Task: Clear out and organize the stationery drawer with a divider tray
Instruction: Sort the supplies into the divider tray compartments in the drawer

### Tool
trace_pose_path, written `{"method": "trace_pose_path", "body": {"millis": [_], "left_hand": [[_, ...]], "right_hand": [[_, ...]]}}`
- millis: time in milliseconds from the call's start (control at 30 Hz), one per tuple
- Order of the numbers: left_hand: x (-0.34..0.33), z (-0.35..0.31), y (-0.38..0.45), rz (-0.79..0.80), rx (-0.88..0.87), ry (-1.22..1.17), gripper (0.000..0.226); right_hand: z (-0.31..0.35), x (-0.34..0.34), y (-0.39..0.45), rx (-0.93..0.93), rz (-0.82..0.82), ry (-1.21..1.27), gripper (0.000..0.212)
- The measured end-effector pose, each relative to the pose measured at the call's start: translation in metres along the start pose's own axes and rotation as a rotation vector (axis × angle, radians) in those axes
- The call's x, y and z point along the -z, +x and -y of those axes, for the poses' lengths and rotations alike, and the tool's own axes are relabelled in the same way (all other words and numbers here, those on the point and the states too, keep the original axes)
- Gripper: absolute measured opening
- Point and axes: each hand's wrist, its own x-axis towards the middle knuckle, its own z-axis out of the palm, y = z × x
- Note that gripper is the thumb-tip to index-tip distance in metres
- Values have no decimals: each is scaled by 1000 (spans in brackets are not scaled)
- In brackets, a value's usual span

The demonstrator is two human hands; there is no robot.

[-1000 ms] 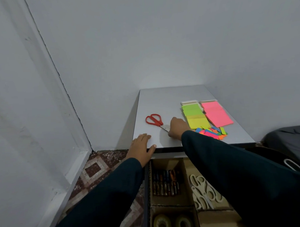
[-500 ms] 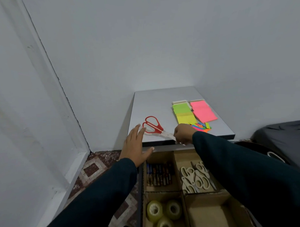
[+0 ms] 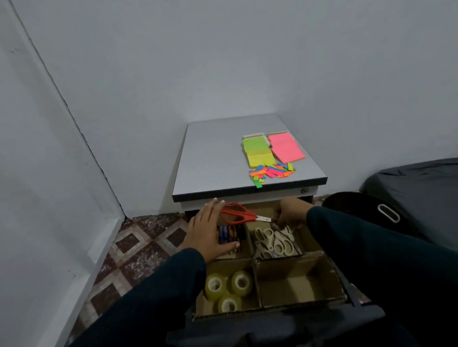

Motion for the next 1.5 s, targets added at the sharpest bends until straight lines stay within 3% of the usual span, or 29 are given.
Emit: {"method": "trace_pose_path", "body": {"millis": [33, 100, 200, 267, 433, 667, 1500], "left_hand": [[-3, -1, -1, 18, 9, -8, 103], [-12, -4, -3, 37, 18, -17, 103], [-22, -7, -4, 44, 24, -6, 103], [-28, -8, -4, 64, 25, 1, 102], [-37, -6, -6, 116, 32, -31, 101], [-50, 7, -4, 164, 50, -73, 115], [-77, 26, 4, 250, 62, -117, 119]], "right_hand": [[-5, -2, -2, -10, 2, -22, 4], [-16, -9, -2, -36, 4, -70, 16], [-28, -15, -1, -59, -13, -105, 5], [-36, -17, 2, -80, -22, -120, 19], [-50, -24, 13, -106, -36, -143, 14], [-50, -35, 25, -96, -57, -152, 20], [-64, -85, 60, -139, -26, -155, 26]]}}
